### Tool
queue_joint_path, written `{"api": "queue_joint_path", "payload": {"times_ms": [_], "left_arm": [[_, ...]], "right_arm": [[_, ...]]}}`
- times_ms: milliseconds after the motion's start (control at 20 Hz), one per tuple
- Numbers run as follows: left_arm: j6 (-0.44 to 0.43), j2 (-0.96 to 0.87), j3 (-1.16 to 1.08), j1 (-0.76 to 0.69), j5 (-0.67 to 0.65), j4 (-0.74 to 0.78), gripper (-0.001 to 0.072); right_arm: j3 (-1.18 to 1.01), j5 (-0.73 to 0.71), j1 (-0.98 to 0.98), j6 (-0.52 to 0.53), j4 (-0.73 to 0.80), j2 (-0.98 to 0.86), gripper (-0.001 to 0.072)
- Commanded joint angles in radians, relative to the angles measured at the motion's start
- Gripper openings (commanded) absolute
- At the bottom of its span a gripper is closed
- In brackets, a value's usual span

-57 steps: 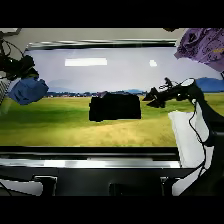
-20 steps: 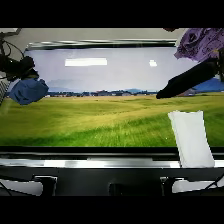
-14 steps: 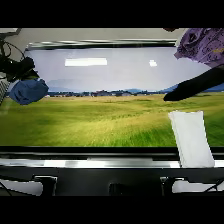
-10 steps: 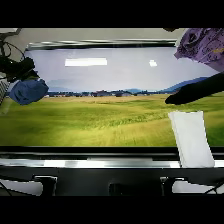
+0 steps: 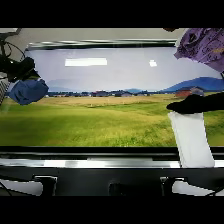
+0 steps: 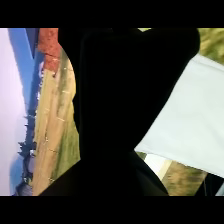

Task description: Fold the clothes and pants, and hang the long-sleeved shirts on hangers.

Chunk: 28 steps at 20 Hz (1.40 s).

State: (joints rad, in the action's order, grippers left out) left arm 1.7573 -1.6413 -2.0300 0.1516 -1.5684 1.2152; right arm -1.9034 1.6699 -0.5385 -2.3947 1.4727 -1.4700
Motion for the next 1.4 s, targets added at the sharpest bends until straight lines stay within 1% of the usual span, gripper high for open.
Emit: {"api": "queue_joint_path", "payload": {"times_ms": [0, 200, 450, 650, 900, 1150, 1350], "left_arm": [[-0.004, 0.000, 0.000, 0.000, -0.003, -0.019, 0.0015], [-0.003, 0.000, 0.000, 0.000, -0.006, -0.019, 0.0015], [-0.004, 0.000, 0.000, 0.000, -0.011, -0.018, 0.0015], [-0.004, 0.000, 0.000, 0.000, -0.012, -0.019, 0.0015], [-0.004, 0.001, 0.000, 0.000, -0.014, -0.019, 0.0015], [-0.004, 0.001, 0.000, 0.000, -0.014, -0.018, 0.0015], [-0.003, 0.001, 0.000, 0.000, -0.014, -0.019, 0.0015]], "right_arm": [[0.023, 0.100, 0.000, -0.023, 0.091, 0.034, 0.0023], [0.194, 0.092, 0.000, -0.031, 0.126, 0.114, 0.0024], [0.465, -0.002, 0.000, -0.048, 0.132, 0.232, 0.0024], [0.633, -0.050, 0.000, -0.025, 0.169, 0.279, 0.0025], [0.779, -0.058, 0.000, -0.006, 0.232, 0.288, 0.0025], [0.883, -0.079, 0.000, 0.035, 0.294, 0.288, 0.0026], [0.954, -0.076, 0.000, 0.053, 0.304, 0.288, 0.0026]]}}
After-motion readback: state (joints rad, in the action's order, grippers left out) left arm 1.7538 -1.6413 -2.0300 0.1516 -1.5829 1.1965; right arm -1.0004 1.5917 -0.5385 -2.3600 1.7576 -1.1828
